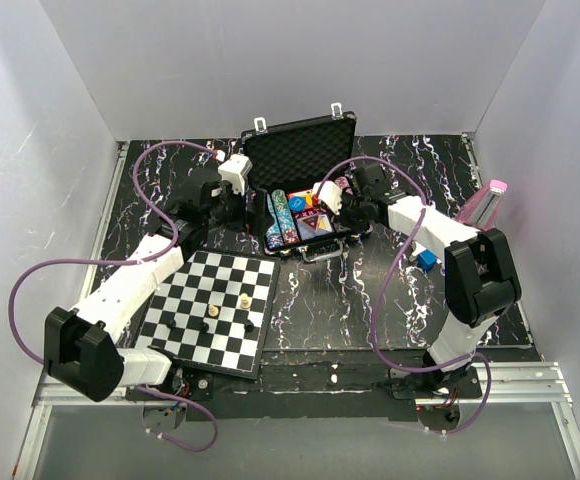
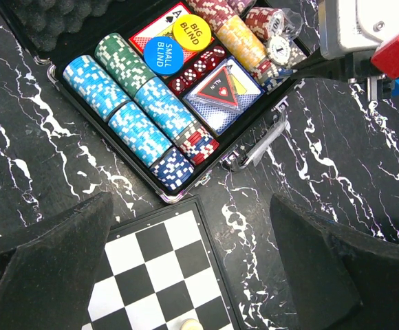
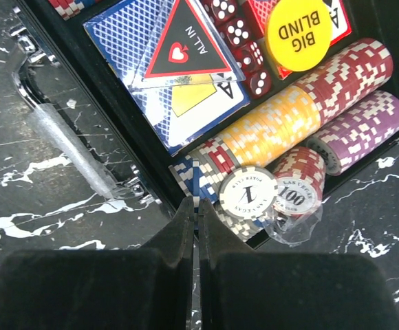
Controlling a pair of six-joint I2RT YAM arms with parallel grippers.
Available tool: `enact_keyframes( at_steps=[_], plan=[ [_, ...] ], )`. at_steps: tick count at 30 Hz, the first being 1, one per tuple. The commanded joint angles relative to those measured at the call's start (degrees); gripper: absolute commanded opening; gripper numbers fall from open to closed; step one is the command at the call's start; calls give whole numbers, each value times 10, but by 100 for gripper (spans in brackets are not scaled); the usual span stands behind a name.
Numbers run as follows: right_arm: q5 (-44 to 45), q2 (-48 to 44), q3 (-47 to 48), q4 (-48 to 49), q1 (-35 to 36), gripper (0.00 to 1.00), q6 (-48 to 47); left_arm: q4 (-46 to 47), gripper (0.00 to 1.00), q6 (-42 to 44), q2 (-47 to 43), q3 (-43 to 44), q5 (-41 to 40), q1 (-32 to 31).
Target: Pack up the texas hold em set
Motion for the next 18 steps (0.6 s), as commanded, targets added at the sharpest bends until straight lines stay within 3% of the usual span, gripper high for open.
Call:
enact_keyframes(
  at_steps=[1, 18],
  plan=[
    [38, -4, 8, 22, 4, 1, -44, -4, 98, -3, -13, 10, 8, 4],
    [31, 18, 8, 4, 11, 1, -66, -5, 98, -3, -10, 11, 15, 4]
  ],
)
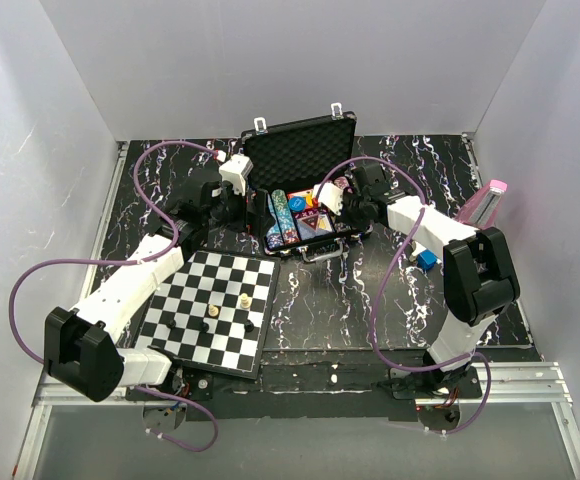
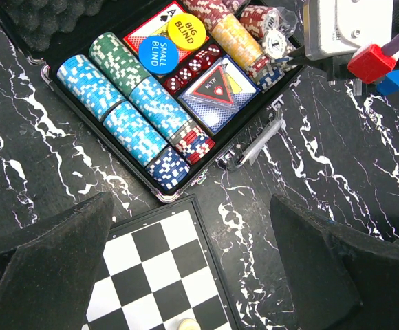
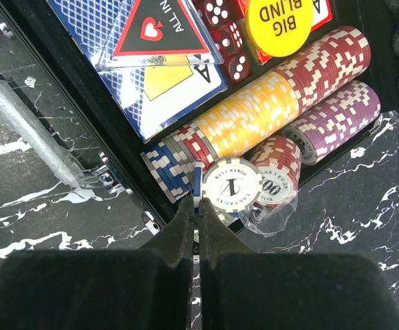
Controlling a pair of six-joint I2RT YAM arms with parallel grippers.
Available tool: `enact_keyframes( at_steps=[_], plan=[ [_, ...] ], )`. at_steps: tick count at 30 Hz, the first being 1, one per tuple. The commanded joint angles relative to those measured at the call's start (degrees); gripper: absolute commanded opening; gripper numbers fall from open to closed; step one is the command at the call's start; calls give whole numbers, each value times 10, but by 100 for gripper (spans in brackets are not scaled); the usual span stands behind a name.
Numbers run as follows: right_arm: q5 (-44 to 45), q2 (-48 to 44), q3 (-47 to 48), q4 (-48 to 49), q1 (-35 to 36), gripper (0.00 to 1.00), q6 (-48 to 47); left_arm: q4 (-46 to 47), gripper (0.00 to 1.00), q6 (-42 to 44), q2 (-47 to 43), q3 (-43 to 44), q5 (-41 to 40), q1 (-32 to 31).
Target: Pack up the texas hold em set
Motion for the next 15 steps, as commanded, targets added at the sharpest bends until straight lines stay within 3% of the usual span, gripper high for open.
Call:
enact_keyframes(
  at_steps=[1, 15],
  plan=[
    [-16, 12, 8, -6, 8, 1, -13, -4, 98, -1, -10, 10, 11, 5],
    [-1, 4, 7, -39, 36, 1, -8, -6, 98, -3, -8, 12, 15, 6]
  ],
)
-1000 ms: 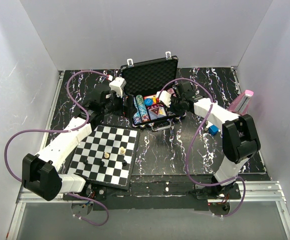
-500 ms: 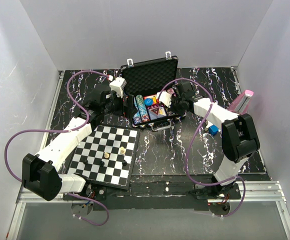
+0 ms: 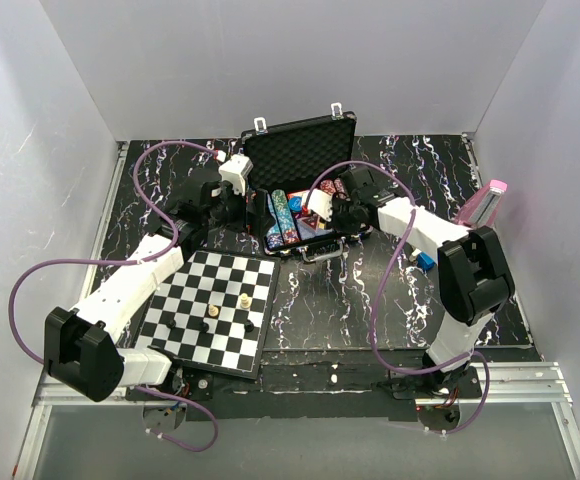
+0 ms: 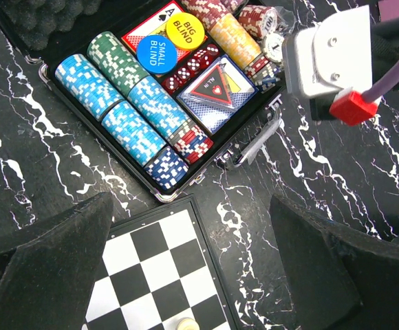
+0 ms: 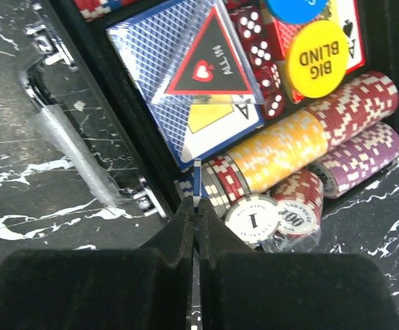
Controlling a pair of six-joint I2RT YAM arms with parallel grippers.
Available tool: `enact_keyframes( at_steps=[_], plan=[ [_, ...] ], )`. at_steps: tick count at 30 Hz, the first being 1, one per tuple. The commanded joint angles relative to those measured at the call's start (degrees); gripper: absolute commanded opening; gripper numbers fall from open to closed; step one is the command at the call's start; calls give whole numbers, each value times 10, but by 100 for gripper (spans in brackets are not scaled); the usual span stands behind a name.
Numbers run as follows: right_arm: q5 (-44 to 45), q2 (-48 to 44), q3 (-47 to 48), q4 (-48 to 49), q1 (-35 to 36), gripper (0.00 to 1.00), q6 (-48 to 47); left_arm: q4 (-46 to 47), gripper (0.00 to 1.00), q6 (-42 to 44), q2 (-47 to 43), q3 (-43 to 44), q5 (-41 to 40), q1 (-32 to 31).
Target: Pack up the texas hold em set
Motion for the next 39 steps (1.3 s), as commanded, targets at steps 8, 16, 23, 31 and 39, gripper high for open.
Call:
enact_keyframes(
  at_steps=[8, 16, 23, 31, 39],
  plan=[
    [45, 29, 22, -25, 6, 1, -29, -7, 98, -1, -12, 13, 7, 4],
    [91, 44, 31, -21, 5, 1, -51, -8, 98, -1, -13, 13, 7, 5],
    [114, 27, 17, -13, -2, 1, -65, -8, 98, -1, -14, 13, 10, 5],
    [123, 20, 10, -13, -13, 1, -67, -9, 98, -1, -16, 13, 10, 5],
    [116, -9, -12, 0, -13, 1, -62, -8, 98, -1, -15, 13, 12, 5]
  ],
)
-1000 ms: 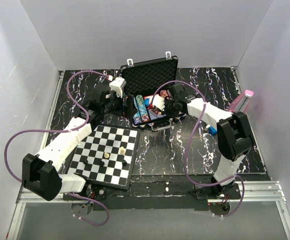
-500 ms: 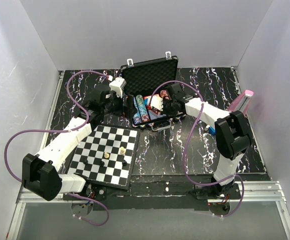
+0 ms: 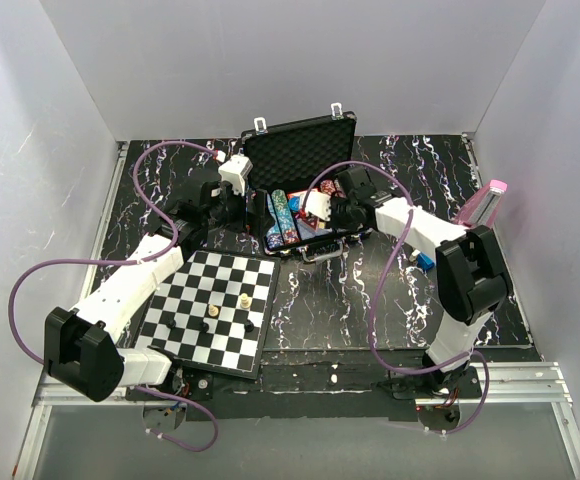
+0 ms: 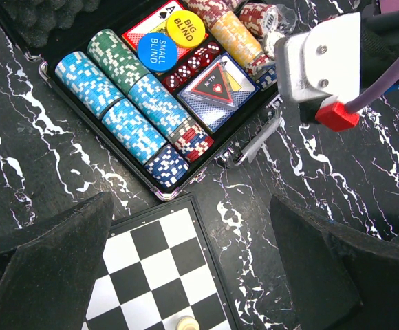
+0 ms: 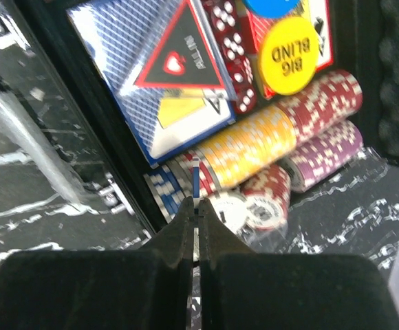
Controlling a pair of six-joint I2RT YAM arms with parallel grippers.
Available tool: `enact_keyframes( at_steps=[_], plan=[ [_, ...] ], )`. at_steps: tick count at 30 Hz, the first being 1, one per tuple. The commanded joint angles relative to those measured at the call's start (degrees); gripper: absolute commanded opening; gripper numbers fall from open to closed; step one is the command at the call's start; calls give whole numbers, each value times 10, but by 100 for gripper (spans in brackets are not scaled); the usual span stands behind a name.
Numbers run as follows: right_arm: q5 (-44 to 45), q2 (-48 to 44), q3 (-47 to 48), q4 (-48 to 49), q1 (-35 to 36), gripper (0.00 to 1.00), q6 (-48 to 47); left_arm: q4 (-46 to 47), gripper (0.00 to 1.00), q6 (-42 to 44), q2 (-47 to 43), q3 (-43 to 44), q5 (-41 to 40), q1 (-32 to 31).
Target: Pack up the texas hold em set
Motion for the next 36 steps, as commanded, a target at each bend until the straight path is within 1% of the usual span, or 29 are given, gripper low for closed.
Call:
enact_keyframes(
  at_steps=[1, 4, 7, 8, 13, 23, 29, 32, 36],
  plan=[
    [68, -22, -16, -8, -28, 1, -16, -4, 98, 0, -13, 13, 12, 3],
    [66, -23, -15, -8, -28, 1, -15, -3, 98, 0, -14, 12, 12, 4],
    [53, -24, -14, -5, -31, 1, -9, -3, 98, 0, -15, 12, 12, 3],
    [36, -23, -13, -5, -30, 1, -7, -3, 98, 0, -14, 12, 12, 3],
    [20, -24, -13, -8, -29, 1, -1, -3, 98, 1, -14, 12, 13, 3],
    [-18, -55, -29, 1, -28, 1, 11, -2, 98, -1, -14, 11, 14, 3],
    [-23, -30, -14, -5, -24, 1, 3, -2, 98, -1, -12, 11, 15, 4],
    [-1, -12, -6, -6, -19, 1, -10, -3, 98, -1, -13, 12, 15, 4],
    [-6, -3, -2, -7, -17, 1, -11, -3, 98, 0, -13, 12, 15, 4]
  ],
)
